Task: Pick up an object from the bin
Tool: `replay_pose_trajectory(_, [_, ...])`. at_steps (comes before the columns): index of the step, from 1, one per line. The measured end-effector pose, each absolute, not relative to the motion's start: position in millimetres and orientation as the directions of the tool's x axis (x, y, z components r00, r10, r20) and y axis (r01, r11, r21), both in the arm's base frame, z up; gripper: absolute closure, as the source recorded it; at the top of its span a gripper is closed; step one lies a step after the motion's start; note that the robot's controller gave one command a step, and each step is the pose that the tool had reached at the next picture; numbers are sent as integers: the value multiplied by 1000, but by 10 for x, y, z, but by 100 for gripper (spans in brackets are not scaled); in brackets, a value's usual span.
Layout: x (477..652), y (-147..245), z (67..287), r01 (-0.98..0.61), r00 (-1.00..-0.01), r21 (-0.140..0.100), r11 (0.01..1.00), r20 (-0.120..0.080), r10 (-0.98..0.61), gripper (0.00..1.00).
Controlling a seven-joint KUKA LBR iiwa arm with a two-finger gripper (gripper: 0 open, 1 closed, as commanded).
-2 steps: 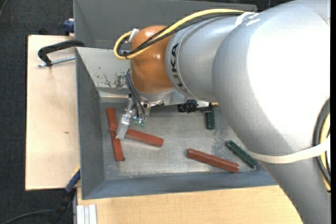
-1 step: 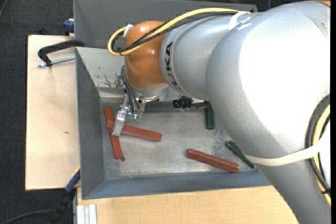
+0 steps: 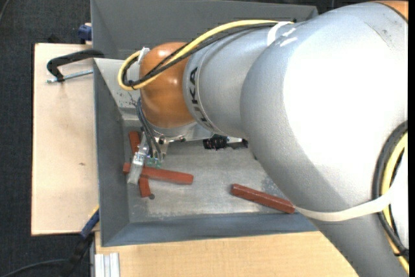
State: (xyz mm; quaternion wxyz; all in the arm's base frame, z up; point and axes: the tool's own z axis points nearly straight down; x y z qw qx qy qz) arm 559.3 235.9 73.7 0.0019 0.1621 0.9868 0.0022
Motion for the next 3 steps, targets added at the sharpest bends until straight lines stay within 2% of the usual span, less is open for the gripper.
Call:
replay_pose_trajectory(1, [5619, 2334, 746, 324, -946, 6, 946, -8, 324, 100])
replay_pose_trajectory(2, [5947, 2019, 719, 274, -962, 3, 962, -8, 274, 100])
replay_pose_trajectory(3, [5847, 2089, 1432, 232, -973, 7, 973, -10, 232, 100])
